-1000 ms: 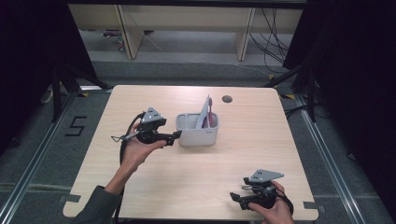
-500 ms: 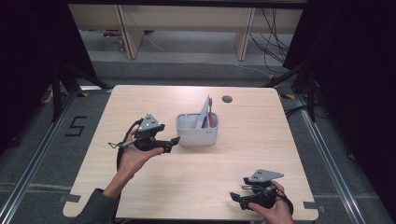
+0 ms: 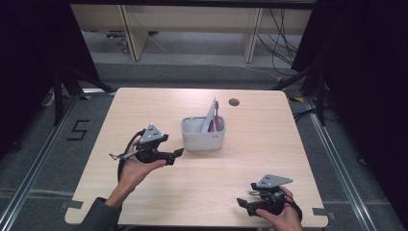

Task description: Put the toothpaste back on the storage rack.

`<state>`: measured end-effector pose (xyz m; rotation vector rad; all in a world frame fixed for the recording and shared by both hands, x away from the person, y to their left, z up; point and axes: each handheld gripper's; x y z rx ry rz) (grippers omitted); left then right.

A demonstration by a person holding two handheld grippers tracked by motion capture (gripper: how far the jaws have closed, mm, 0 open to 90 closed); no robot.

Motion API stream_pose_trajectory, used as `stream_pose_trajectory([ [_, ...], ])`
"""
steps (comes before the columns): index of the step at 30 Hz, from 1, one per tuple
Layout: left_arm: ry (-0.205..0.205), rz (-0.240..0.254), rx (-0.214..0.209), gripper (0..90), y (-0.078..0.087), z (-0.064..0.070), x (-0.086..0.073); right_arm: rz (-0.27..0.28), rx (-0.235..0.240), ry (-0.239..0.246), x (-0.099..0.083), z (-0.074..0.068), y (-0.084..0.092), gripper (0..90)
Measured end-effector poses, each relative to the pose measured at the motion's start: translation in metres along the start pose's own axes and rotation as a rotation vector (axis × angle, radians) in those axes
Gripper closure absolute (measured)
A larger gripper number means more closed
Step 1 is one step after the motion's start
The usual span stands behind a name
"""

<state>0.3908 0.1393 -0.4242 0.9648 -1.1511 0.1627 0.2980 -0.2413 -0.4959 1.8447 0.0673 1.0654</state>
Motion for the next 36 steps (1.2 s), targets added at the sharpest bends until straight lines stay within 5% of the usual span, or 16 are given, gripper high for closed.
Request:
stream_pose_trajectory([
  [36,0.030,-0.014,0.009,20.3,0.016,-0.008,-0.060,0.043,-0.005,0.008,0.001,0.001,0.000,20.7],
])
Point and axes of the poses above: each handheld gripper's, and its own axes: y roughly backward along the jaws, x roughly out of its top, z roughly to its right, and after that the axes turned 5 degrees about -z, right-handed
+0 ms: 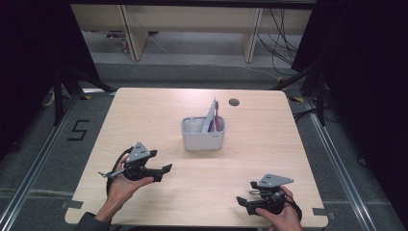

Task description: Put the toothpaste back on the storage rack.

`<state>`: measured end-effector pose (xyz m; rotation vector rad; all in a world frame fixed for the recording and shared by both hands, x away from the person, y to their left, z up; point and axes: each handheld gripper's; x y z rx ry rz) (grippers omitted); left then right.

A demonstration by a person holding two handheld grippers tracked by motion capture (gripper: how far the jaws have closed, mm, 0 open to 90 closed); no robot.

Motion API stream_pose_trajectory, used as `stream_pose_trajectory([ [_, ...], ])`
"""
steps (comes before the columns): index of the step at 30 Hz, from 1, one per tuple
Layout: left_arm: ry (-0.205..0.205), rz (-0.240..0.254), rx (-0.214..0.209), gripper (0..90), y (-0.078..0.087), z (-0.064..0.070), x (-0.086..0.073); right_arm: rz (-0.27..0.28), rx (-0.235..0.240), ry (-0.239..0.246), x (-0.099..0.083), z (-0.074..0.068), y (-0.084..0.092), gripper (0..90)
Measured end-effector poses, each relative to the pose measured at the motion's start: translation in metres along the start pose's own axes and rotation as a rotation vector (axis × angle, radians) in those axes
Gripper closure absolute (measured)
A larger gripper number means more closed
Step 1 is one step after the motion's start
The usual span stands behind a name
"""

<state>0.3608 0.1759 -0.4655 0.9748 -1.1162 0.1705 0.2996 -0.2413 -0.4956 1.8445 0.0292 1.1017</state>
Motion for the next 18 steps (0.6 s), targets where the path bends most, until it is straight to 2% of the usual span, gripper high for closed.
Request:
stream_pose_trajectory([
  [3,0.001,-0.003,0.004,20.3,0.001,-0.003,-0.005,0.006,-0.001,0.009,0.000,0.001,0.001,20.7],
  [5,0.000,-0.009,0.009,20.3,0.003,-0.003,-0.008,0.003,0.019,-0.003,0.000,0.001,0.000,20.6],
  [6,0.000,-0.009,0.011,20.1,0.003,-0.004,-0.010,0.004,0.004,0.007,0.001,0.001,0.001,20.6],
  [7,0.000,0.000,0.011,19.9,0.003,-0.004,-0.011,0.011,0.002,0.004,0.001,0.001,0.001,20.6],
  [8,-0.001,-0.014,0.013,19.8,0.004,-0.005,-0.013,0.005,0.013,-0.017,0.001,0.000,0.001,20.6],
  [11,-0.007,-0.027,0.016,19.5,0.003,-0.006,-0.021,-0.005,0.022,-0.025,0.001,-0.001,0.001,20.5],
  [12,-0.004,-0.030,0.019,19.4,0.003,-0.006,-0.022,-0.002,0.014,-0.008,0.001,0.000,0.001,20.5],
  [14,-0.008,-0.030,0.025,19.4,0.003,-0.006,-0.025,0.002,0.013,-0.005,0.001,0.000,0.001,20.5],
  [15,-0.020,-0.042,0.024,19.4,0.004,-0.006,-0.027,0.007,0.024,0.013,0.002,0.001,0.000,20.5],
  [16,-0.012,-0.030,0.020,19.4,0.004,-0.006,-0.029,-0.012,0.032,-0.039,0.001,-0.003,0.001,20.6],
  [17,-0.014,-0.036,0.024,19.3,0.005,-0.006,-0.030,0.003,0.023,0.002,0.002,0.001,0.000,20.5],
  [18,-0.012,-0.032,0.022,19.2,0.005,-0.005,-0.032,0.001,0.018,-0.010,0.002,0.000,0.001,20.6],
])
Point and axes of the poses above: each handheld gripper's, and its own axes: y roughly backward along the jaws, x roughly out of its top, z roughly to its right, and after that the axes turned 5 degrees about -z, right-handed
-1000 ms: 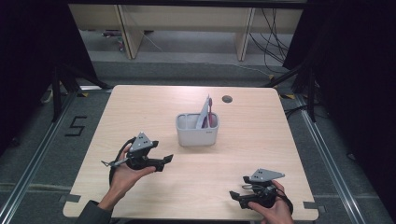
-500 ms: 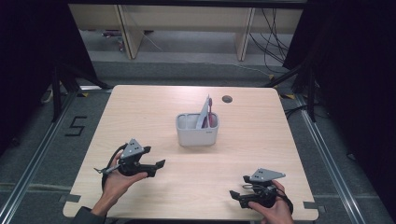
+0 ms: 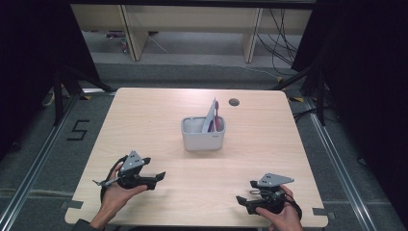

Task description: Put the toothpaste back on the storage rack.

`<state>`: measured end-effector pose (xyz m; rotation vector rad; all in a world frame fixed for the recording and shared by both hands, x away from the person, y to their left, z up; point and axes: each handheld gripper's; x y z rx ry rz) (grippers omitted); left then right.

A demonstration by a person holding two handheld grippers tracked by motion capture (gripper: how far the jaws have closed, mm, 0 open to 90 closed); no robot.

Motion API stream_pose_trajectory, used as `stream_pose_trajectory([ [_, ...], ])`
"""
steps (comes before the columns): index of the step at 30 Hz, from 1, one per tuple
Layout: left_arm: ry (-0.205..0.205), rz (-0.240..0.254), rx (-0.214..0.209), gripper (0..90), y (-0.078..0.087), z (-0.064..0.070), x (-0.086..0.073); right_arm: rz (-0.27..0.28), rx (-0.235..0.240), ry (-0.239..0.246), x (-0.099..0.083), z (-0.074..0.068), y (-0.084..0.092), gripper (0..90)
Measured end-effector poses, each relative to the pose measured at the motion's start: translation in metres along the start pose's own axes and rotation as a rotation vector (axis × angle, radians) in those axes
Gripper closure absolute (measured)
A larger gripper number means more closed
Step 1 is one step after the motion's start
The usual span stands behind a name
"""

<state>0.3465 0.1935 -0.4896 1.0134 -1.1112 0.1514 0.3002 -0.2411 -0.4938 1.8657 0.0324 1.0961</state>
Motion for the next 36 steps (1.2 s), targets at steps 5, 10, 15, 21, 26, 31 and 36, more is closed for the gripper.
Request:
stream_pose_trajectory([
  [5,-0.023,-0.018,0.008,18.4,0.005,0.002,-0.010,-0.001,0.003,0.010,0.001,0.000,-0.002,20.6],
  [10,-0.045,-0.033,0.009,18.3,0.010,0.009,-0.021,-0.004,-0.004,0.031,0.002,-0.002,-0.003,20.7],
  [15,-0.065,-0.064,0.000,18.3,0.012,0.017,-0.029,-0.001,-0.003,0.032,0.002,-0.002,-0.003,20.6],
  [21,-0.119,-0.085,-0.001,18.4,0.012,0.028,-0.033,-0.004,-0.018,0.021,0.002,-0.002,-0.002,20.6],
  [26,-0.149,-0.102,-0.013,18.5,0.012,0.036,-0.038,-0.007,-0.014,0.021,0.002,-0.002,-0.003,20.4],
  [31,-0.170,-0.127,0.008,18.5,0.017,0.039,-0.044,-0.014,-0.009,0.002,0.001,-0.006,-0.004,20.3],
  [36,-0.181,-0.123,0.017,18.6,0.015,0.040,-0.044,-0.003,-0.023,0.037,0.002,-0.003,-0.004,20.2],
])
Point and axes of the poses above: each handheld gripper's, and its own axes: y roughly backward along the jaws, x roughly out of its top, z roughly to its right, and after that the axes turned 5 degrees about -z, right-handed
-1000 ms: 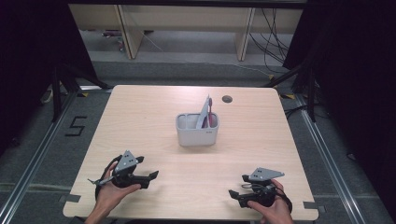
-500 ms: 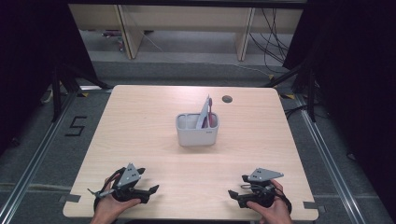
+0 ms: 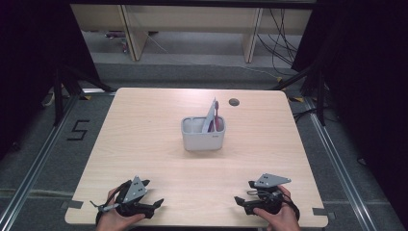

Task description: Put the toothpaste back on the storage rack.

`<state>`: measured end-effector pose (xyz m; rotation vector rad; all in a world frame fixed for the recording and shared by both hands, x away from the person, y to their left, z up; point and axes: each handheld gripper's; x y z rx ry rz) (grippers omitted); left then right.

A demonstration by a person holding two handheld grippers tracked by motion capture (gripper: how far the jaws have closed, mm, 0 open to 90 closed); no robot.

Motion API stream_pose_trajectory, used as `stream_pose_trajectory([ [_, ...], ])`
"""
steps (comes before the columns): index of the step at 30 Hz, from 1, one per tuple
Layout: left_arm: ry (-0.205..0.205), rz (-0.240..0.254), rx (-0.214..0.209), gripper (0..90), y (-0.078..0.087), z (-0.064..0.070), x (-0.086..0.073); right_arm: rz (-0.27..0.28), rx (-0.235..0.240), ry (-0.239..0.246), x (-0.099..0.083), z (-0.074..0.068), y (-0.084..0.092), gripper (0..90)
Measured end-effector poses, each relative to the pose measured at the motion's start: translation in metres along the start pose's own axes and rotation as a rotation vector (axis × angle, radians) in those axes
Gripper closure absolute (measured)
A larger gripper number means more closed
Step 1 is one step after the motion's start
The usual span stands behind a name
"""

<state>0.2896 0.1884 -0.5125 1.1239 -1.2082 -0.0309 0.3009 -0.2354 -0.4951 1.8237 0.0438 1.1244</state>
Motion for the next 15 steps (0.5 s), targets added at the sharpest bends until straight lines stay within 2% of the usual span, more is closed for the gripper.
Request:
stream_pose_trajectory([
  [1,-0.004,-0.007,0.000,18.6,-0.0008,-0.0001,0.0000,0.000,0.000,-0.001,0.0001,-0.0003,-0.0001,20.2],
  [2,-0.008,-0.006,0.004,18.6,-0.0012,0.0005,0.0000,-0.004,0.024,-0.003,0.0003,-0.0007,-0.0014,20.2],
  [4,-0.018,-0.010,-0.008,18.6,-0.0017,0.0015,0.0004,-0.001,0.015,0.006,0.0003,-0.0009,-0.0010,20.2],
  [6,-0.013,-0.005,-0.007,18.6,-0.0025,0.0028,0.0006,-0.005,0.026,0.000,0.0004,-0.0012,-0.0016,20.2],
  [7,-0.028,-0.016,-0.002,18.6,-0.0021,0.0009,0.0004,-0.007,0.022,-0.005,0.0003,-0.0017,-0.0013,20.2],
  [8,-0.008,-0.001,-0.006,18.6,-0.0031,0.0019,0.0003,-0.004,0.017,-0.006,0.0000,-0.0019,-0.0012,20.2],
  [10,-0.025,-0.018,-0.001,18.6,-0.0019,-0.0006,0.0002,-0.017,0.045,-0.001,0.0003,-0.0008,-0.0018,20.2],
  [12,-0.006,0.000,-0.004,18.6,-0.0036,0.0002,0.0000,-0.014,0.045,-0.003,0.0004,-0.0008,-0.0020,20.1],
  [13,-0.018,-0.010,-0.001,18.6,-0.0030,-0.0006,0.0001,-0.015,0.047,-0.003,0.0005,-0.0008,-0.0020,20.2],
  [15,-0.010,-0.007,-0.007,18.6,-0.0034,0.0000,0.0003,-0.016,0.050,0.003,0.0004,-0.0005,-0.0020,20.2],
])
Point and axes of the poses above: each handheld gripper's, and its own axes: y roughly backward along the jaws, x roughly out of its top, z roughly to its right, and after that the axes turned 5 degrees about -z, right-handed
